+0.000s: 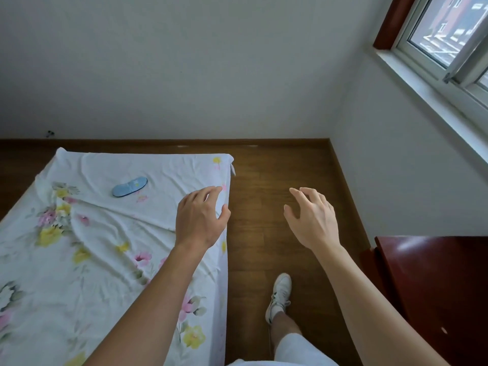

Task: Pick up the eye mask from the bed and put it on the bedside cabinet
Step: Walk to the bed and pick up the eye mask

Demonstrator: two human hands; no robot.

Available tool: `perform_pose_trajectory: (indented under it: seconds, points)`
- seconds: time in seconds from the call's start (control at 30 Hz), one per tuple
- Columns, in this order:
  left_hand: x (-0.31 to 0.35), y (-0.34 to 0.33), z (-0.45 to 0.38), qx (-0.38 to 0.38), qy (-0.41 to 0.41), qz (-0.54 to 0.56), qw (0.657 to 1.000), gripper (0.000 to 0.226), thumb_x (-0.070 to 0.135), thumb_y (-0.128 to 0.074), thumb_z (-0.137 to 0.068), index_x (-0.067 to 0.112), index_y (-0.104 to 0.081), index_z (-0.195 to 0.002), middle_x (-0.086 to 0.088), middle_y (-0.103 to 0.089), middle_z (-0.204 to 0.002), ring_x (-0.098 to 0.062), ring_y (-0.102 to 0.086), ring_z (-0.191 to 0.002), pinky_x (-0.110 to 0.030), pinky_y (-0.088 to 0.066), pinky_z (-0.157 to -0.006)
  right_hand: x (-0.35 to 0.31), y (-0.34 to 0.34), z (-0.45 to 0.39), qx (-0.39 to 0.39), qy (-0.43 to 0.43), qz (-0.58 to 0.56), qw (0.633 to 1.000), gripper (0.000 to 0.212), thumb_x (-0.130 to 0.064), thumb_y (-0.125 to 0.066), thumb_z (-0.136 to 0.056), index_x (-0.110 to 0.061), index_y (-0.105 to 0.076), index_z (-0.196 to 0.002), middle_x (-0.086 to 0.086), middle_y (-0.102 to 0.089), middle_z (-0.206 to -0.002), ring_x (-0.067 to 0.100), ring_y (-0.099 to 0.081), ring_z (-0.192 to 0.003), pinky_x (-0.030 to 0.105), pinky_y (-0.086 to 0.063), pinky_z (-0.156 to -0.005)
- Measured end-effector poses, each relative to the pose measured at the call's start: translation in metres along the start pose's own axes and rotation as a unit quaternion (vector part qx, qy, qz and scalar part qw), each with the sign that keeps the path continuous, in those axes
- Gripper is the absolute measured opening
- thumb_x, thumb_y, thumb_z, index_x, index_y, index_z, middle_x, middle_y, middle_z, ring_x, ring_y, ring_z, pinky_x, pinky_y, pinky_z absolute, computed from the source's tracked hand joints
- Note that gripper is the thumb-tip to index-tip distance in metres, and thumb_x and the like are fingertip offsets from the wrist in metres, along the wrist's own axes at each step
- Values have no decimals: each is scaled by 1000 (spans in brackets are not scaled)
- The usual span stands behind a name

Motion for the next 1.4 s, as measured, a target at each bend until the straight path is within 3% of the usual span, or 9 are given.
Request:
perform_pose_trajectory:
  seconds: [0.37,0.57,0.7,1.03,1.4]
  points:
    - [55,-69,-176,-20,16,-12,1000,40,34,-58,-90,16,-63,-126,-6,-69,-127,-26,-63,-115,-41,-50,-97,65,-10,-181,-9,-4,-19,1000,48,-42,-58,-94,-23,-56,-138,8,-59,-142,29,-52,-132,50,-42,-110]
    - [79,-98,-256,-18,19,-5,1000,31,29,-65,-86,14,-67,-114,-8,-74,-114,-28,-68,-103,-43,-55,-89,96,-13,-262,-28,-7,-16,999,49,-44,-57,-94,-23,-55,-139,7,-58,-143,28,-50,-135,48,-40,-112]
    - [84,-114,-302,-20,24,-8,999,36,30,-64,-87,14,-66,-119,-8,-73,-119,-28,-67,-108,-43,-53,-93,108,-19,-309,-35,-5,-14,999,50,-44,-55,-95,-23,-55,-140,6,-58,-144,27,-50,-135,47,-39,-113]
    - [56,-181,-436,-39,35,1,999,42,35,-60,-89,17,-62,-126,-6,-68,-129,-26,-62,-118,-44,-50,-99,112,-66,-459,-54,8,10,998,50,-45,-55,-94,-24,-54,-140,7,-58,-143,27,-49,-135,48,-39,-112]
    - [-14,-217,-645,-23,63,1,998,44,41,-57,-89,20,-61,-128,-3,-69,-128,-24,-63,-117,-41,-50,-99,44,-116,-686,-66,52,33,996,51,-47,-53,-94,-25,-53,-141,6,-58,-143,27,-49,-135,47,-39,-113]
Point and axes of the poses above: each hand's wrist, its own z-axis away from the middle knuckle, its own y-axis out of the back of the hand, x = y × z, the point moved 10 cm from there along -z, towards the middle knuckle
